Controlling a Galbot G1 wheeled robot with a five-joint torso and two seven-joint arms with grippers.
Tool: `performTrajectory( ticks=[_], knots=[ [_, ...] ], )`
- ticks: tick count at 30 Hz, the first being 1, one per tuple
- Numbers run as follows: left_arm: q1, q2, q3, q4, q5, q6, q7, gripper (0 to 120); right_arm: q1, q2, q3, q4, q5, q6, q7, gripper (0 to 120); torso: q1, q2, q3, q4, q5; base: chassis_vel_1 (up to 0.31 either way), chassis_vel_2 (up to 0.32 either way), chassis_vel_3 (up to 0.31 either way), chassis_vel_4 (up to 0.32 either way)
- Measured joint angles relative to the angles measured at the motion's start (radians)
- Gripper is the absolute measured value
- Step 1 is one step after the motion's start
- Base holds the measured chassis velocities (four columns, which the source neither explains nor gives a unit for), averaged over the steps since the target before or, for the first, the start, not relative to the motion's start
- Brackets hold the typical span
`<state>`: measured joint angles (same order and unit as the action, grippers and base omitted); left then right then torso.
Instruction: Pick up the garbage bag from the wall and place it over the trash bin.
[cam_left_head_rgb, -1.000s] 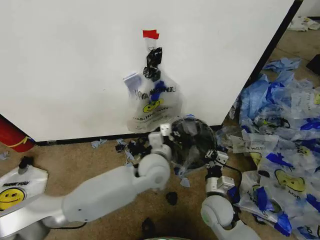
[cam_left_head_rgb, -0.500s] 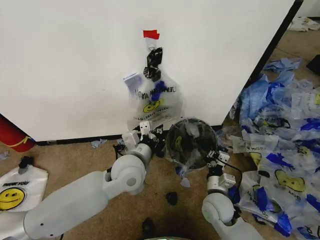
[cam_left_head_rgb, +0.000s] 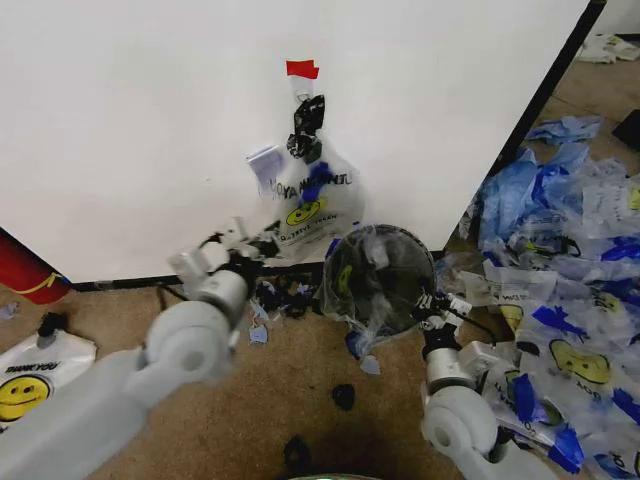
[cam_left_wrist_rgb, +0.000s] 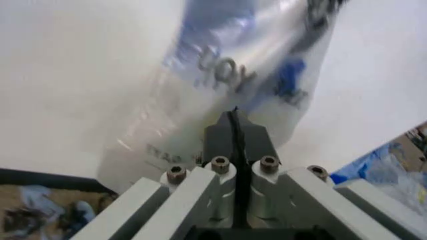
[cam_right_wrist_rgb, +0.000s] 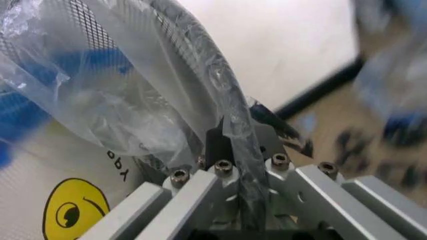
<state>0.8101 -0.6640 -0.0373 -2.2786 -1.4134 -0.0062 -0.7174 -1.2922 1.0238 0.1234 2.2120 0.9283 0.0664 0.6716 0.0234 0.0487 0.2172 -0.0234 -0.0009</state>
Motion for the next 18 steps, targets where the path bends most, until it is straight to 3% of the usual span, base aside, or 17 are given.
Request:
performTrajectory(
  ticks=[6,18],
  knots=[
    [0.078,0.027,-0.068,-0.041,0.008,-0.019,0.068,0,-0.006,-0.074,-0.001,0.177,0.264,-0.093,0.107,0,0.000,0.000,0.000,-0.0003,-0.0001,0.000,0.000,0.000,0.000],
    [0.167,0.000,-0.124,-0.062,0.054,-0.023,0.078,0,0.038,-0.165,-0.059,0.163,0.341,-0.151,0.173,0,0.000,0.000,0.000,-0.0002,0.0000,0.000,0.000,0.000,0.000]
  ],
)
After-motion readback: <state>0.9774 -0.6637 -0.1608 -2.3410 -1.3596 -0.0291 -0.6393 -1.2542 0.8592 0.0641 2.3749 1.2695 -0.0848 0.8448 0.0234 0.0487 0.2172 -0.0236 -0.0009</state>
